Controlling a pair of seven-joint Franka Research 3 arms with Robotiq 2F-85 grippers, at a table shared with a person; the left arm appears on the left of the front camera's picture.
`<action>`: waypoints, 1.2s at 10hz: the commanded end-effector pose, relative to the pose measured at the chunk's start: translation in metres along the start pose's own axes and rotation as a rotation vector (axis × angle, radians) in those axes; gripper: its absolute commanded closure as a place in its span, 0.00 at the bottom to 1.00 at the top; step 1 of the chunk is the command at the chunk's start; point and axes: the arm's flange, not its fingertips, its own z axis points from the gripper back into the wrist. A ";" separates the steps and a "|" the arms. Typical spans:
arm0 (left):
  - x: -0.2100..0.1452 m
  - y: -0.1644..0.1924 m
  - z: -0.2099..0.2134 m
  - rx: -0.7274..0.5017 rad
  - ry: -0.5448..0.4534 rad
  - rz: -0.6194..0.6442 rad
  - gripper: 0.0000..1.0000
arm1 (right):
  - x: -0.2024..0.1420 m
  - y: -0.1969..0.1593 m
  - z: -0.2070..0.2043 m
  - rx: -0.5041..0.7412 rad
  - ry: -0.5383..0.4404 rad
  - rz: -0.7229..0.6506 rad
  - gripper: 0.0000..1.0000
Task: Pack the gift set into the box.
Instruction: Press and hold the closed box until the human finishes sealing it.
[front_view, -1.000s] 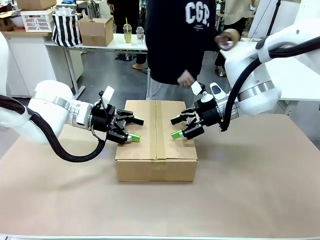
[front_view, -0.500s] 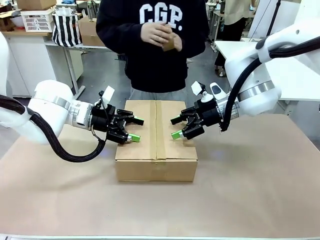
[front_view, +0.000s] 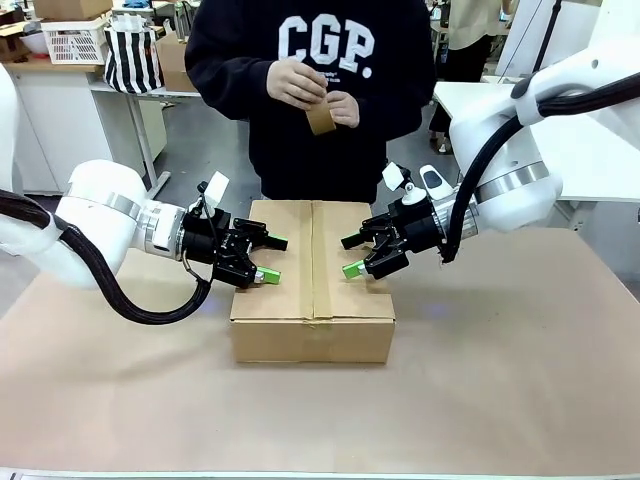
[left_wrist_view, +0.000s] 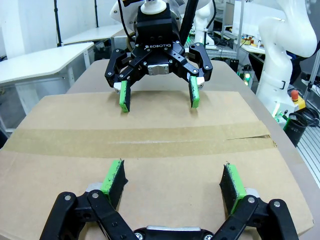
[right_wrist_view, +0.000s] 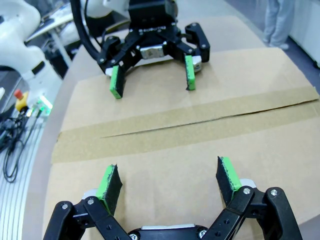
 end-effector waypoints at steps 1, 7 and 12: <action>-0.001 0.000 0.000 0.009 0.000 -0.019 0.00 | -0.003 0.000 0.002 0.009 0.007 -0.002 0.00; -0.001 0.000 0.000 0.009 0.000 -0.019 0.00 | -0.003 0.000 0.002 0.009 0.007 -0.002 0.00; -0.001 0.000 0.000 0.009 0.000 -0.019 0.00 | -0.003 0.000 0.002 0.009 0.007 -0.002 0.00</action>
